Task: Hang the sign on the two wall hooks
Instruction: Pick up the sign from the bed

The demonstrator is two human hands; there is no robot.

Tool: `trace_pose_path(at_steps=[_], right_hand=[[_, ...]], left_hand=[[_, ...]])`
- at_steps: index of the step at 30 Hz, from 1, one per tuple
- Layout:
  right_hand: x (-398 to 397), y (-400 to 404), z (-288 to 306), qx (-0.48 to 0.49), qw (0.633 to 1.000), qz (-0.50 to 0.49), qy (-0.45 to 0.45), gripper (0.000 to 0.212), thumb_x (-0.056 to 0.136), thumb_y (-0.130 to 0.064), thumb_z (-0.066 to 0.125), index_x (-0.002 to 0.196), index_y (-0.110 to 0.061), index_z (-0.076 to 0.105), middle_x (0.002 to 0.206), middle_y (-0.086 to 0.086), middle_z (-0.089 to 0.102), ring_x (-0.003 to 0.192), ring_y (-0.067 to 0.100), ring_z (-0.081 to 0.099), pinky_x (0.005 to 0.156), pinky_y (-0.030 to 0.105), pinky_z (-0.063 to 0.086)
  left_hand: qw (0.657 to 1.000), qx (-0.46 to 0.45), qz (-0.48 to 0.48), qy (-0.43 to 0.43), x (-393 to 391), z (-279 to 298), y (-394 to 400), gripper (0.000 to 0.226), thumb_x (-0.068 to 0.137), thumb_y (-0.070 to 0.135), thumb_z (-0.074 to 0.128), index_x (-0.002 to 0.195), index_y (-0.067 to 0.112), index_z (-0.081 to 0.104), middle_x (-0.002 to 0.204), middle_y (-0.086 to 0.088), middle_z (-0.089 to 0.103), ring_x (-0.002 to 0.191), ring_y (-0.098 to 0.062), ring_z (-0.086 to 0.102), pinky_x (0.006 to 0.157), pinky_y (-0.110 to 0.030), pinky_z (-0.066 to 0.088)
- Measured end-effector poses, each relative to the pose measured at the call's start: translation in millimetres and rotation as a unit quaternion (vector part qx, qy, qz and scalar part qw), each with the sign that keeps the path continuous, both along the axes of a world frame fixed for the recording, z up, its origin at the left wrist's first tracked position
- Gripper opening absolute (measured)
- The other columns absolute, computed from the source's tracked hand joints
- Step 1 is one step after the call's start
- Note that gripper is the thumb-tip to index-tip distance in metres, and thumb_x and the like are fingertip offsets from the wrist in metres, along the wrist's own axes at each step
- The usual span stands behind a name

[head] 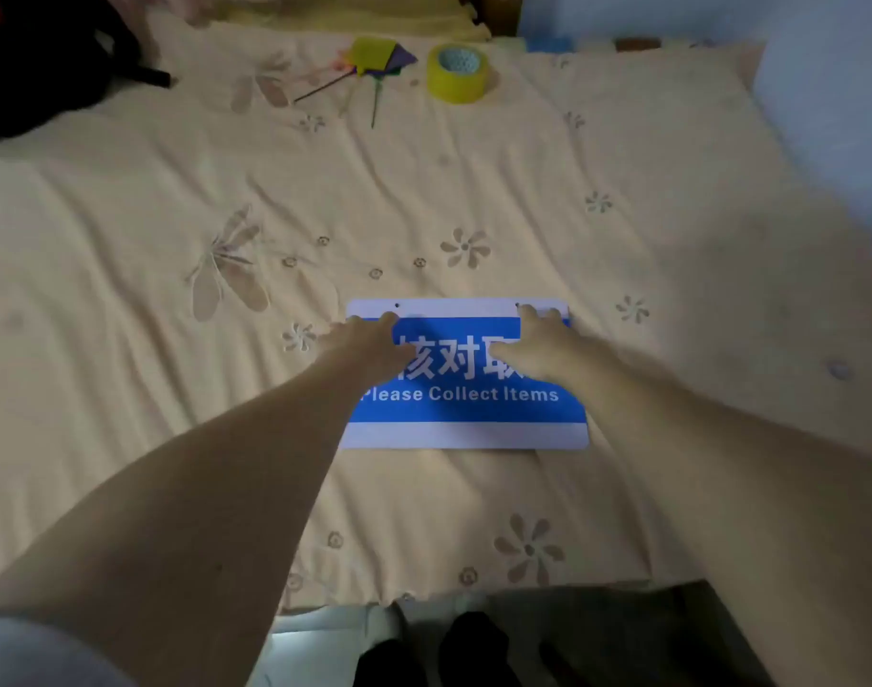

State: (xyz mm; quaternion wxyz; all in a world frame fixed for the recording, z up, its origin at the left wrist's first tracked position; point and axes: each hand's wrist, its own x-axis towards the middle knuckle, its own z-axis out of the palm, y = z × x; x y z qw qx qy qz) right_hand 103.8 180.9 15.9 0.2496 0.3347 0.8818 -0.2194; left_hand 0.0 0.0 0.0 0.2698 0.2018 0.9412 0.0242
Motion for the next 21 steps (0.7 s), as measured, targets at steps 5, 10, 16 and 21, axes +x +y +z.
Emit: trace_pose_path(at_steps=[5,10,16,21], right_hand=[[-2.2,0.5,-18.7,0.033,0.998,-0.023,-0.044,0.078,0.092,-0.045,0.05,0.153,-0.016,0.01,0.161,0.013,0.005,0.133,0.038,0.038,0.088,0.038,0.04],[-2.3,1.4,-26.3,0.064,0.995,-0.058,-0.048,0.074,0.089,-0.046,0.053,0.148,-0.018,0.018,0.156,0.011,0.014,0.131,0.035,0.036,0.079,0.038,0.036],[-2.5,-2.1,-25.3,0.07,0.994,-0.085,-0.027,0.078,0.087,-0.042,0.06,0.148,-0.015,0.02,0.153,0.011,0.016,0.133,0.037,0.029,0.08,0.036,0.031],[-1.5,2.6,-26.8,0.049,0.99,-0.132,0.0,0.084,0.08,-0.045,0.067,0.146,-0.011,0.027,0.149,0.011,0.019,0.129,0.033,0.034,0.072,0.035,0.033]], left_hand=[[0.998,-0.018,0.059,-0.024,4.0,-14.4,5.2,0.062,0.092,0.052,0.04,0.149,0.033,0.026,0.147,-0.017,0.029,0.125,-0.037,0.043,0.095,-0.047,0.047],[0.995,-0.034,0.094,-0.012,-2.3,-23.5,8.4,0.063,0.089,0.054,0.04,0.148,0.041,0.021,0.139,-0.02,0.034,0.12,-0.038,0.042,0.092,-0.048,0.047],[0.989,0.015,0.146,-0.03,-1.9,-34.1,9.0,0.057,0.083,0.053,0.049,0.136,0.047,0.028,0.133,-0.023,0.032,0.11,-0.039,0.047,0.091,-0.047,0.047],[0.977,0.071,0.183,-0.088,-1.0,-33.6,5.9,0.062,0.067,0.061,0.056,0.123,0.052,0.031,0.122,-0.017,0.04,0.095,-0.035,0.058,0.083,-0.044,0.052]])
